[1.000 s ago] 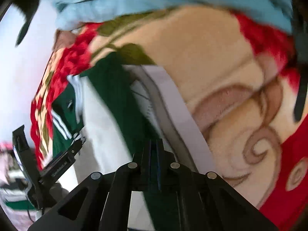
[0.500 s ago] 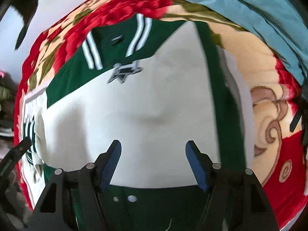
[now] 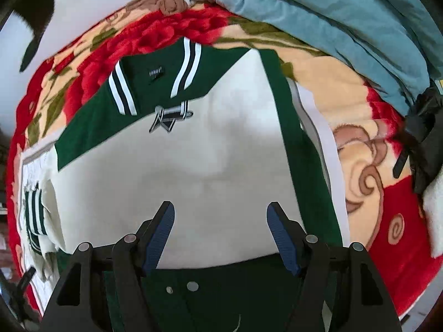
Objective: Fold large clothes
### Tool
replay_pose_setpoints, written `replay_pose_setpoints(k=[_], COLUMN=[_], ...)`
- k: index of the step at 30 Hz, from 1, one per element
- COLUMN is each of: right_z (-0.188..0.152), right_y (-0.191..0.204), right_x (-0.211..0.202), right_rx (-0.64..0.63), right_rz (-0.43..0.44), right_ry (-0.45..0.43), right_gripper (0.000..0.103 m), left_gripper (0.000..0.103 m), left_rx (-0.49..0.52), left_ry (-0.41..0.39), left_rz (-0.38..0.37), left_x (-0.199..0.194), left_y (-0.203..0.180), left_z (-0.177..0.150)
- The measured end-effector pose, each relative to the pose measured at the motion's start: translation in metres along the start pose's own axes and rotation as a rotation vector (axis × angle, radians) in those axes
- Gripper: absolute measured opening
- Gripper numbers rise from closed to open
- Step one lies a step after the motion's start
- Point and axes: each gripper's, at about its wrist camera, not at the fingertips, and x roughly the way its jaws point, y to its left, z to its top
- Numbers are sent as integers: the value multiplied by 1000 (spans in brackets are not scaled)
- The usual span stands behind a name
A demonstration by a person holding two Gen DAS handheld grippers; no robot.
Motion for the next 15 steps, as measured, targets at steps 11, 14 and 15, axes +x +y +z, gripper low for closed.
replay_pose_setpoints(k=[11,14,15], right_z=[-32,-36,-37], right_y=[67,78,81], right_x=[34,34,33], right_rx=[-57,-42,-39], right_rz=[-3,24,32], right_ry=[89,91,90], right_gripper=[71,71,71], left_gripper=[36,26,26], left_rx=[250,82,32], left_ry=[-66,-77,-83], left_rz=[-64,-130,-138], left_x=[34,25,23], left_y=[-41,2,17], left_z=[34,50,51])
